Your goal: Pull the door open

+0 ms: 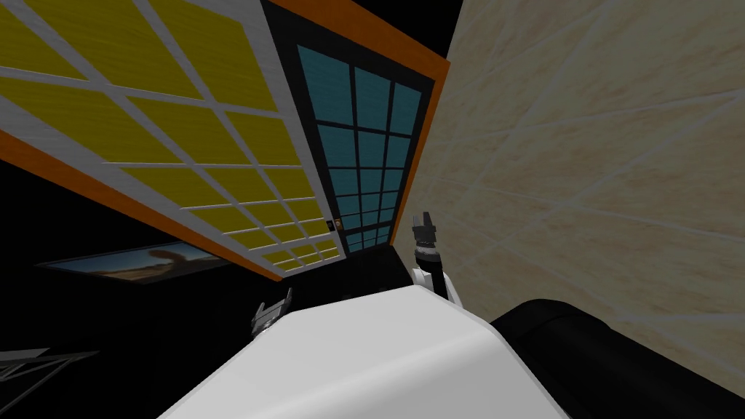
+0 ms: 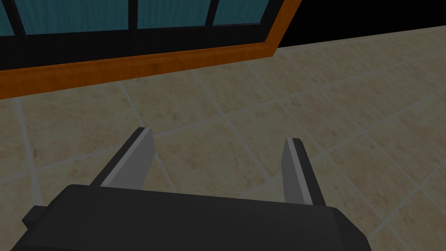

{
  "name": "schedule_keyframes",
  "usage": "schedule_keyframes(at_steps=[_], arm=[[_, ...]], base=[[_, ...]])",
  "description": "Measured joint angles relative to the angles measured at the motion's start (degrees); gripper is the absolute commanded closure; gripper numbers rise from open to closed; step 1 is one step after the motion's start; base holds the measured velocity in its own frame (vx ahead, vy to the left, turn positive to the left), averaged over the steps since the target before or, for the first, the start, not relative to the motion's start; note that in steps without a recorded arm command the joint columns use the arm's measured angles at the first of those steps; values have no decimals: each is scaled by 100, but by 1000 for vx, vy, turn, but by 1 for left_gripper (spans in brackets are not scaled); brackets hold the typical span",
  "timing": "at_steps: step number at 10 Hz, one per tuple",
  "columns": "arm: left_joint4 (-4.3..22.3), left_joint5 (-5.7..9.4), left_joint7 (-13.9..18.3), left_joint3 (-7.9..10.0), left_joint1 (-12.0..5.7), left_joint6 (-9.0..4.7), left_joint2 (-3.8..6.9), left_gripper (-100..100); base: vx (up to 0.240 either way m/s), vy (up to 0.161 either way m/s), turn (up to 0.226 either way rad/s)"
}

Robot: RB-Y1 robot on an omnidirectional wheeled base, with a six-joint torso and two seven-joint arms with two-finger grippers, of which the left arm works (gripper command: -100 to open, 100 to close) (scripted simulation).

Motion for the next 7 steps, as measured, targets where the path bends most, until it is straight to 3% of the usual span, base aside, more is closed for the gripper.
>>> schedule_keyframes(at_steps=[2,4,7], arm=[[-165,70,-48,162,205,123,-50,-100],[-26,135,-123,302,138,147,-36,-100],[202,245,-295,525,-59,137,-100,-100]], base=[[-70,23,-49],[-15,17,-86],[96,47,-207]])
